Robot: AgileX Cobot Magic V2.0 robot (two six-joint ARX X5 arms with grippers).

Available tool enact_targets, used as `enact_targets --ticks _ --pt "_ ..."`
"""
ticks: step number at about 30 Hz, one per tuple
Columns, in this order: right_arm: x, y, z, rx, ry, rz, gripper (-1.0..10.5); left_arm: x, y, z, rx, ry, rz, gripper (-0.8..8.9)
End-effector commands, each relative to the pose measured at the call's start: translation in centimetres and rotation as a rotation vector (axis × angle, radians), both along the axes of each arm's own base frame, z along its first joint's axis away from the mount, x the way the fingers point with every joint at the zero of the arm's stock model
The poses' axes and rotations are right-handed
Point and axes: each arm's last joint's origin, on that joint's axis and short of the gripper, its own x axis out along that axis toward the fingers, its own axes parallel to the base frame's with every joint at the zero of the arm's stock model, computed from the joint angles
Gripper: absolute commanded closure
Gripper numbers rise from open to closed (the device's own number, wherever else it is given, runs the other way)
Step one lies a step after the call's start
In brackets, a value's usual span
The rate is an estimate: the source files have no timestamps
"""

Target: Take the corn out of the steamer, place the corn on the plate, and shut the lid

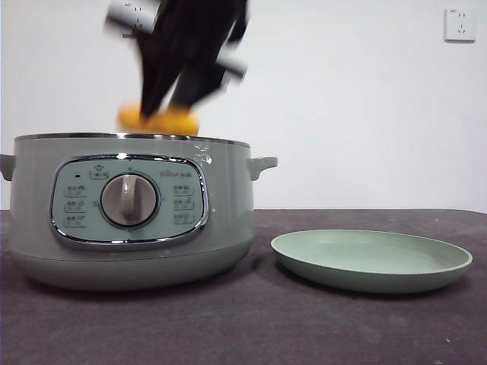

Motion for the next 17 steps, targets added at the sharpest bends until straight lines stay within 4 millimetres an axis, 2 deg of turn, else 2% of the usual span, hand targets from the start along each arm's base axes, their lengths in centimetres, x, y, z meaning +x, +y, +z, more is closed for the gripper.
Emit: enact_targets --ticks 1,4,9,13,17 --pt "-0.9 -2.5 3.4 0.030 -0.040 -0.023 9.6 0.2 -0.3 0.8 -0.033 -0.049 -0.056 8.22" --pt "-2.1 -5.4 6.3 0.041 -0.052 -0.056 9.6 0.7 -0.6 0.8 -0.051 -0.045 -0.102 8.22" --pt "-3.7 -10.5 9.5 0.031 -0.046 -0.137 9.6 1.7 -1.4 0.9 -0.088 -0.040 -0.197 8.22" --pt "-4.2 -14.1 10.5 -0.001 -0.006 -0.223 9.6 2.3 -1.9 0.8 -0.108 -0.030 -0.244 8.22" --pt "-4.1 -17.2 10.0 -0.081 0.106 -0.319 9.6 3.0 -2.4 0.6 -0.125 -0.010 -0.274 8.22"
